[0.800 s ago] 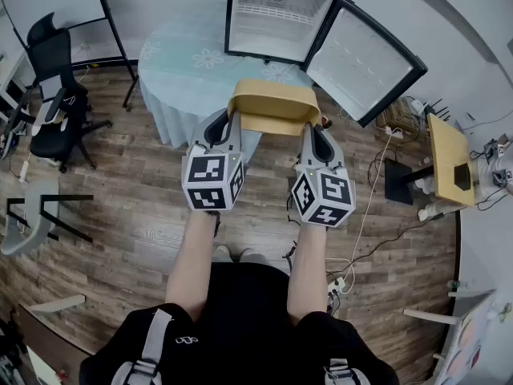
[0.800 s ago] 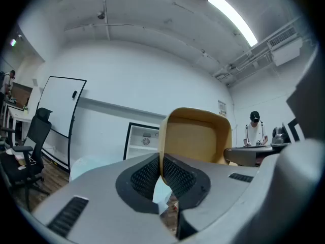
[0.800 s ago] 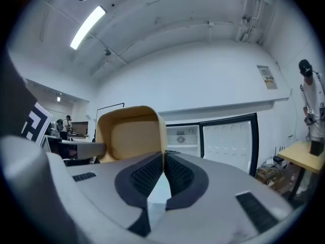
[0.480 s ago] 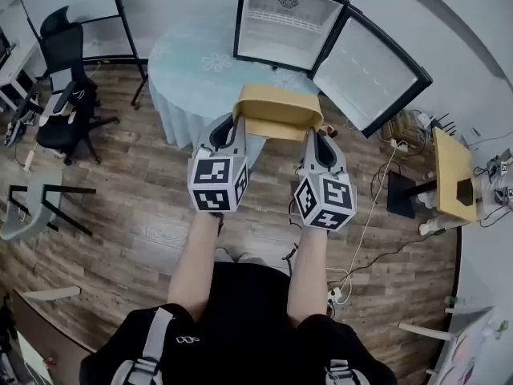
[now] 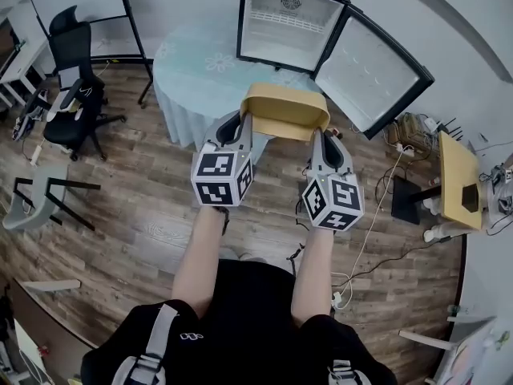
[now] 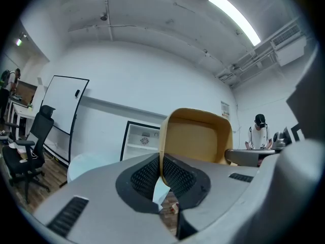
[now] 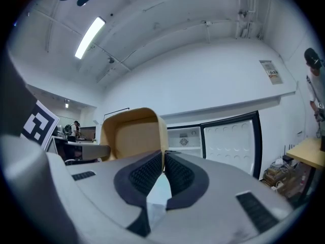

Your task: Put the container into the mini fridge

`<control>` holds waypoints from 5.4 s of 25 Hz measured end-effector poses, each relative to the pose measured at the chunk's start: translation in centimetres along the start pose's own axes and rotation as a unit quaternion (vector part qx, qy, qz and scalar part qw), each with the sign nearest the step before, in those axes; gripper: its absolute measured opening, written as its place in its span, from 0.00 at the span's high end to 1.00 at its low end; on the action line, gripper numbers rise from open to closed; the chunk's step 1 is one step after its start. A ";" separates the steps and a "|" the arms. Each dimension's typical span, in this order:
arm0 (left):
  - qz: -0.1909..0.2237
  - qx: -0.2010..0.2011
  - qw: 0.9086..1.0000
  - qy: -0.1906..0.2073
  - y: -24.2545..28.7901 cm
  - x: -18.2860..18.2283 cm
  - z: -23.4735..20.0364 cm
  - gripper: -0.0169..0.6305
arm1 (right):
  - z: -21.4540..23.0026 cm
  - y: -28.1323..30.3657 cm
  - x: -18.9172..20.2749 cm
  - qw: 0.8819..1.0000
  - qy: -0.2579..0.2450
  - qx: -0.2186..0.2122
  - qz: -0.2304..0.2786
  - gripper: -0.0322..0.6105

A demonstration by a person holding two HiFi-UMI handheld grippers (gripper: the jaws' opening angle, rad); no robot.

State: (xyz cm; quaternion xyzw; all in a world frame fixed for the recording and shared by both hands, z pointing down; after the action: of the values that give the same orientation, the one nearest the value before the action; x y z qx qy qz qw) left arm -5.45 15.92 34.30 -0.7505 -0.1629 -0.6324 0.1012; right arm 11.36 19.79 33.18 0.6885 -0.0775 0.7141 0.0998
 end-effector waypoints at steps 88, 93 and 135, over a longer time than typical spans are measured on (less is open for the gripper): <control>-0.045 0.031 0.998 0.016 42.3 -1.0 -13.9 0.93 | 13.6 42.5 1.8 0.999 0.022 0.035 -0.015 0.92; -0.047 0.029 0.998 0.005 44.7 -0.9 -15.9 0.93 | 13.4 45.4 2.1 0.999 0.017 0.035 -0.022 0.92; -0.086 -0.017 0.996 0.029 55.0 -0.6 -13.0 0.94 | 21.9 52.0 2.1 0.997 0.045 0.025 -0.057 0.92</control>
State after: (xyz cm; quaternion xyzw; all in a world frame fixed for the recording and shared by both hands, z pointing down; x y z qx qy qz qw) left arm 3.03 -39.76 39.03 -0.7168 -0.2135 -0.6626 0.0384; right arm 19.48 -35.94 37.56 0.6612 -0.0157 0.7392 0.1269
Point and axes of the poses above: the fingertips, and each gripper's own axes: y forward along the fingers, z to its right, x out of its underside, the point moved 2 cm from there along -y, backward along the fingers, and after that the axes turned 4 degrees about -x, right-handed, at the moved point
